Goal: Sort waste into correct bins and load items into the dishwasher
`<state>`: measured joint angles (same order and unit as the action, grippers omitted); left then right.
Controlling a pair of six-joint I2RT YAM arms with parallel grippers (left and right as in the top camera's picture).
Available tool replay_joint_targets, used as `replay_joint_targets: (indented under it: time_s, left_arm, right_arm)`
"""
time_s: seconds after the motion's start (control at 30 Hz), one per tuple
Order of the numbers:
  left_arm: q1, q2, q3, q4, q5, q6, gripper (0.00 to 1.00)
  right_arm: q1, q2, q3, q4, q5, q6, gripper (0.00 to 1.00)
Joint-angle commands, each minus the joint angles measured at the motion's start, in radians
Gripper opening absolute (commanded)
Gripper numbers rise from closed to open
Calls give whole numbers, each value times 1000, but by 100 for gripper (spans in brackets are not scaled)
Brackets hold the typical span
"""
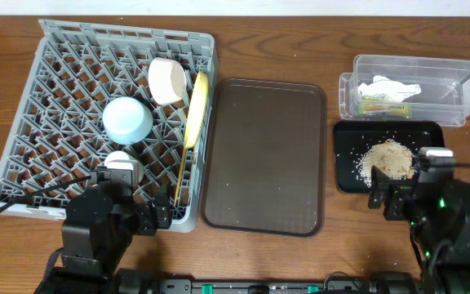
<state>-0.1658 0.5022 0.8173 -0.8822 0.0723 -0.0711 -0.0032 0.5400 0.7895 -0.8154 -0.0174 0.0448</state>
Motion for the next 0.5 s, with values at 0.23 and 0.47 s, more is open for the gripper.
replay_joint_targets:
  time_s: [0.23, 0.47]
  left_arm:
    - [-2, -5, -6, 1, 3, 15, 98]
    - [-2, -5, -6, 1, 3, 15, 98]
  right_arm:
    - [5, -359, -330, 332, -24, -42, 99]
    - [21, -492, -557, 675, -48, -41, 99]
